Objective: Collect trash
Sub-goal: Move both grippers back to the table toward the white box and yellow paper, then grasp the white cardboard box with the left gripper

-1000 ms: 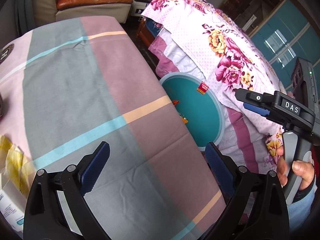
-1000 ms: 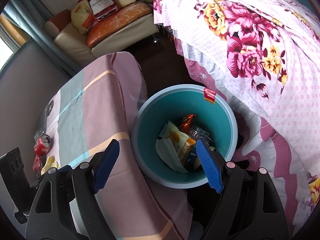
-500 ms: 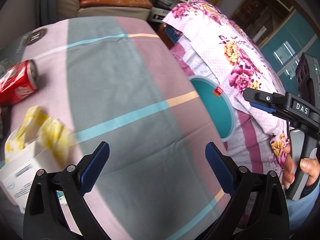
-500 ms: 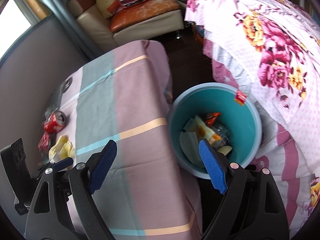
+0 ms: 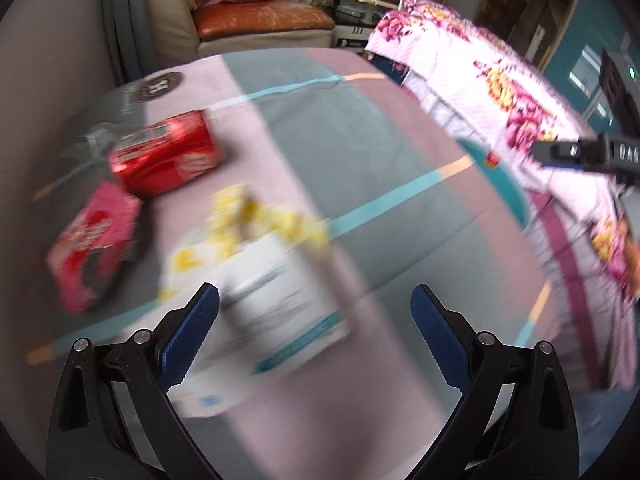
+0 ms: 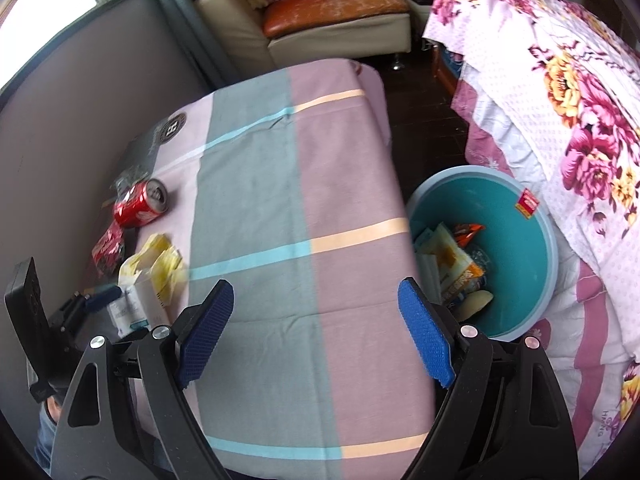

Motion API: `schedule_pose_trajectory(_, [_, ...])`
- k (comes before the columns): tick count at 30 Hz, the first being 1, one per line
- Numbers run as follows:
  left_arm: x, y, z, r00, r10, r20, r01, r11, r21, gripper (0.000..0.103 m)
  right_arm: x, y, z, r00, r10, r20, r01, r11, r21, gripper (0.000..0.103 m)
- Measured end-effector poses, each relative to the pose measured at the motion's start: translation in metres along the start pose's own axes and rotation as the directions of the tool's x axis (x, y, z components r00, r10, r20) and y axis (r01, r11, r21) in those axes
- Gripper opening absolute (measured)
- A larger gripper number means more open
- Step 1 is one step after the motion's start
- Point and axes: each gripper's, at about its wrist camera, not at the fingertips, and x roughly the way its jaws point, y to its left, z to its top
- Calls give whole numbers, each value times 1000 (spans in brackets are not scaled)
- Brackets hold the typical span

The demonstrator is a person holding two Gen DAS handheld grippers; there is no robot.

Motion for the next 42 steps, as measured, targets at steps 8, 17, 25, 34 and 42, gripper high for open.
schedule_pose_trajectory(8, [-5,34,-27,995,105,1,-103,980,168,96,25,46,-8,994,36,-99,-43,996,-78,81])
schedule_pose_trajectory(17, [12,18,-30,986,166,-12,-145,897,418,97,46,78,-21,987,37,-160,-58,990,-130,81])
schedule_pose_trajectory(25, [40,36,-15,985,71,-157,-18,948,318,96,60,79,-22,981,44,-187,-65,992,-105,81])
schedule_pose_trajectory(34, [25,75,-12,983,-144,-118,140,989,-40,49,72,82,-19,976,63,-210,-88,990,-109,81])
schedule_pose_trajectory(42, [11,87,-19,979,-177,-96,156,969,-194,47,80,96,-21,971,79,-227,-110,986,-128,81])
